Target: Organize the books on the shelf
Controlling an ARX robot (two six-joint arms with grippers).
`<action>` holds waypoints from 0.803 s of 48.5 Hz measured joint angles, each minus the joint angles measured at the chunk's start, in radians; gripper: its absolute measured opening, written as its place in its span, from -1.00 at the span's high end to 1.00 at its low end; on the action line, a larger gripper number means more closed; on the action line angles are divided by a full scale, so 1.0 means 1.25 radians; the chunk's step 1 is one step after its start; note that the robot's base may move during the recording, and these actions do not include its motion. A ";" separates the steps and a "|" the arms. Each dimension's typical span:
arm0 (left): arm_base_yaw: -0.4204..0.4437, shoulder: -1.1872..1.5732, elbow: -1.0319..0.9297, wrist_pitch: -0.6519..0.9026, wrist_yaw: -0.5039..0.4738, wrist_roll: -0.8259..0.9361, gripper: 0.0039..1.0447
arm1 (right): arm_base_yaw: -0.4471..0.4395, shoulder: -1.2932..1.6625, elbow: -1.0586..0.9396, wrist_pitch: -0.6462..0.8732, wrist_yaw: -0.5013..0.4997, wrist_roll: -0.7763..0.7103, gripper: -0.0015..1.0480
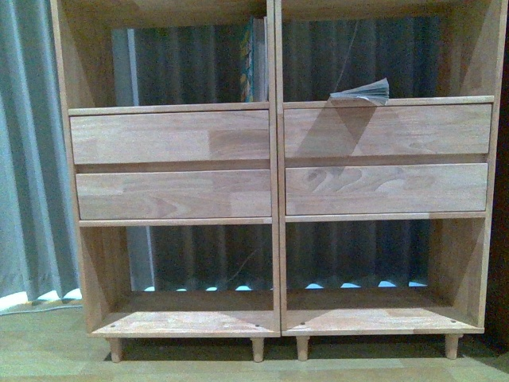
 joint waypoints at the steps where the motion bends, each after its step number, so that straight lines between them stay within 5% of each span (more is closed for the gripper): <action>1: 0.000 0.000 0.000 0.000 0.000 0.000 -0.86 | 0.000 0.000 0.000 0.000 0.000 0.000 -0.86; 39: 0.000 0.000 0.000 0.000 0.000 0.000 -0.86 | 0.000 0.000 0.000 0.000 0.000 0.000 -0.86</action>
